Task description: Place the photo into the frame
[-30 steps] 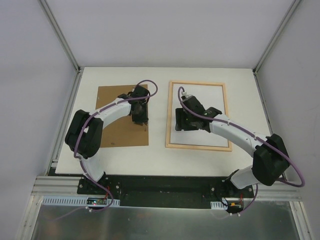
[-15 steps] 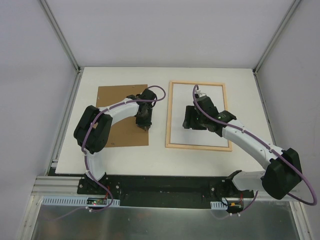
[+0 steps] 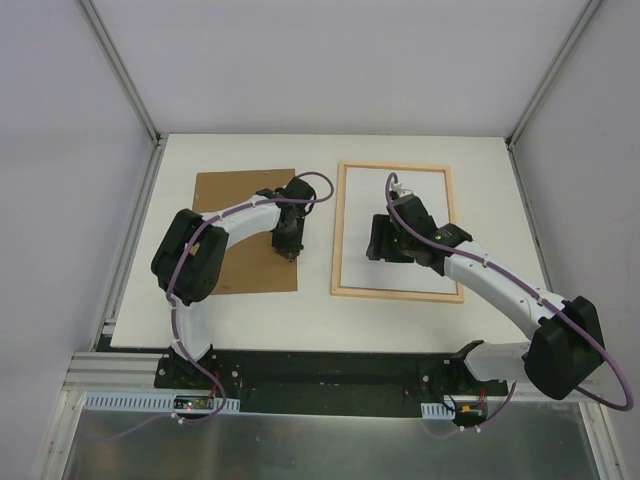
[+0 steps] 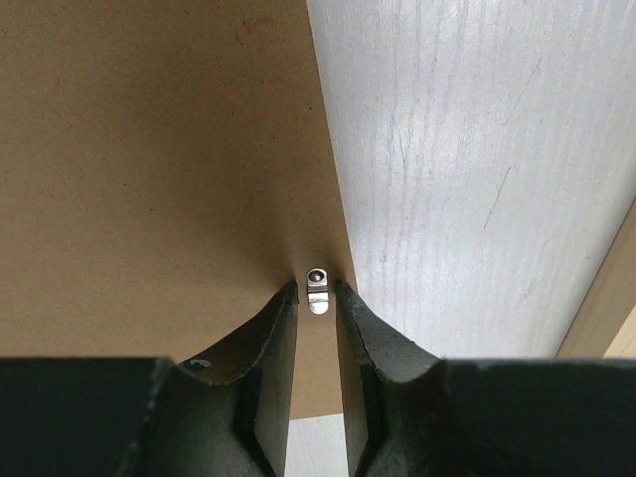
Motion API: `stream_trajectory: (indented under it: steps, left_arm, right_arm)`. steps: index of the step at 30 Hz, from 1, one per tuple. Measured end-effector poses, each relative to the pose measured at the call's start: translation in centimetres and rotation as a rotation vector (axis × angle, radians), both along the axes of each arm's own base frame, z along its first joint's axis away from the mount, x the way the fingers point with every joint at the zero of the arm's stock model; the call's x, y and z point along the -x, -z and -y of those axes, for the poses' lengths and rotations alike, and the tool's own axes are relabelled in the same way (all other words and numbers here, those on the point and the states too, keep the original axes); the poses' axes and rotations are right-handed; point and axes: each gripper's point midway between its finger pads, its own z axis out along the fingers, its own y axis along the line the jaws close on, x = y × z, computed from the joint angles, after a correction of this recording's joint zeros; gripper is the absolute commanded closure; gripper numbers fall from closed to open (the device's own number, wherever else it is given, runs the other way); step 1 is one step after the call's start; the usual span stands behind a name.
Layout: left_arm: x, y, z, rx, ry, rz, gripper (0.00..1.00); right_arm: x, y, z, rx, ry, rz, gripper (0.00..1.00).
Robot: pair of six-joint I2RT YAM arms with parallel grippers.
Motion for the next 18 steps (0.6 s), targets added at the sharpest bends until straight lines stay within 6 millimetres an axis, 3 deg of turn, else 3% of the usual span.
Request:
stream_trajectory:
  steps: [9, 13, 18]
  left_arm:
    - [0.2, 0.1, 0.2, -0.032, 0.023, 0.021, 0.87]
    - [0.2, 0.1, 0.3, -0.043, 0.026, 0.027, 1.00]
    - [0.3, 0.1, 0.5, -0.043, 0.028, 0.029, 1.00]
  right_arm:
    - [0.0, -0.1, -0.1, -0.015, 0.009, 0.000, 0.41]
    - [-0.1, -0.2, -0.5, -0.034, 0.007, 0.001, 0.42]
    - [0.0, -0.3, -1.6, -0.087, -0.009, -0.004, 0.42]
